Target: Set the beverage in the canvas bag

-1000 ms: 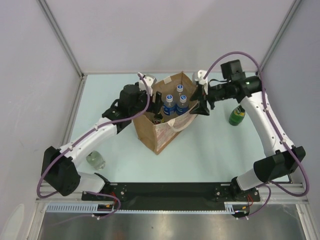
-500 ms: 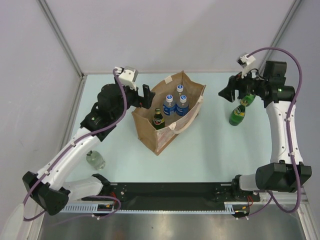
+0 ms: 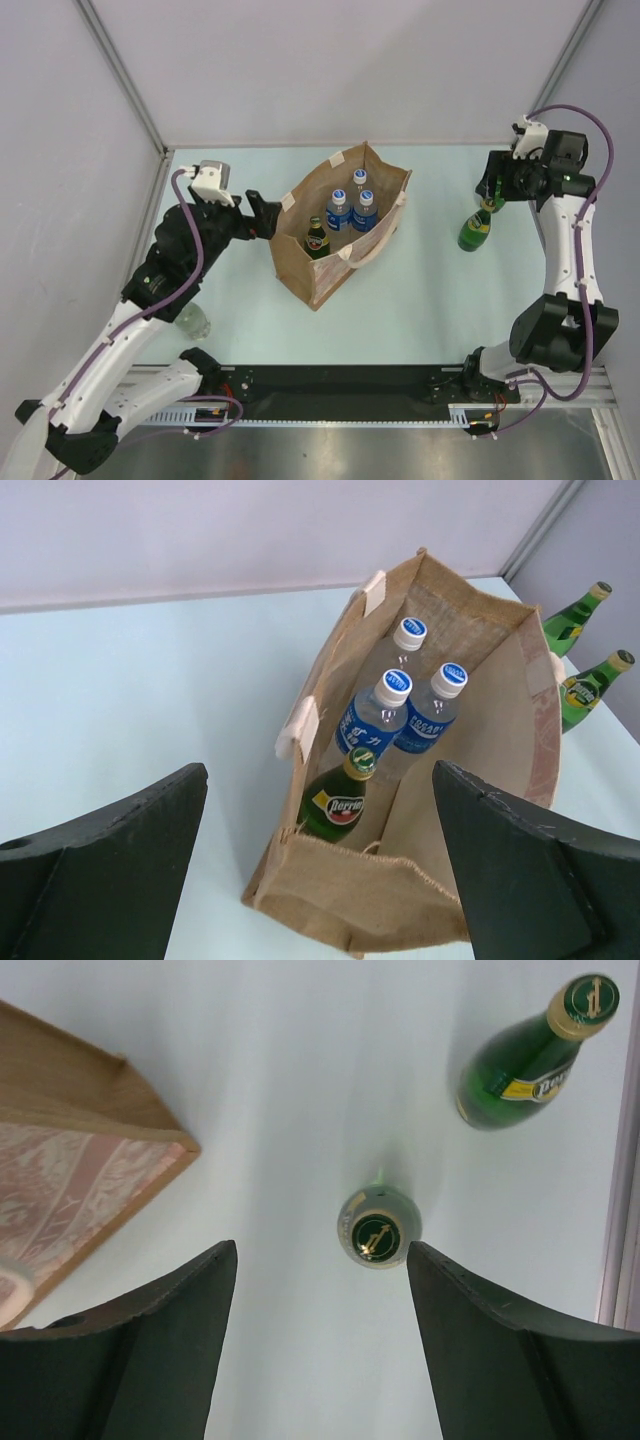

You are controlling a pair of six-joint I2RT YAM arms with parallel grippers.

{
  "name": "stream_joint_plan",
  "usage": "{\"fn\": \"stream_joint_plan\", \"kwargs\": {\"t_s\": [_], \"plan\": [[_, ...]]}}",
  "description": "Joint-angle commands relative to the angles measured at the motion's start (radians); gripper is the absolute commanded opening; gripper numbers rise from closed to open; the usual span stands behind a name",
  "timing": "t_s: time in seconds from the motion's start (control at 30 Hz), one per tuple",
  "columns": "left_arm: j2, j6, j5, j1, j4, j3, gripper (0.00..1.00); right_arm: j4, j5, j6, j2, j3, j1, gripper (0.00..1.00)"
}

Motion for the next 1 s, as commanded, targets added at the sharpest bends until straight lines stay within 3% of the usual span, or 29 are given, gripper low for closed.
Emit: {"fn": "stream_joint_plan", "kwargs": {"t_s": [0.0, 0.37, 0.7, 0.93, 0.97], "plan": [[-0.043, -0.049, -0.051, 0.006, -0.035, -0.024, 1.00, 0.028, 0.099, 0.034, 0.065, 0.004, -0.006, 0.75], [-0.116, -0.080, -0.078, 0.006, -0.083, -0.067, 1.00, -0.010, 0.143, 0.005, 0.191, 0.019, 0.013, 0.70], [-0.138, -0.083, -0.095, 0.006, -0.115, -0.074, 1.00, 0.010, 0.204, -0.015, 0.156, -0.031, 0.049, 0.63], [-0.133, -0.074, -0.095, 0.008, -0.129, -0.060, 1.00, 0.016, 0.220, -0.038, 0.156, -0.036, 0.063, 0.53], [-0.132, -0.072, -0.097, 0.006, -0.138, -0.052, 1.00, 0.016, 0.224, -0.044, 0.153, -0.038, 0.071, 0.44]]}}
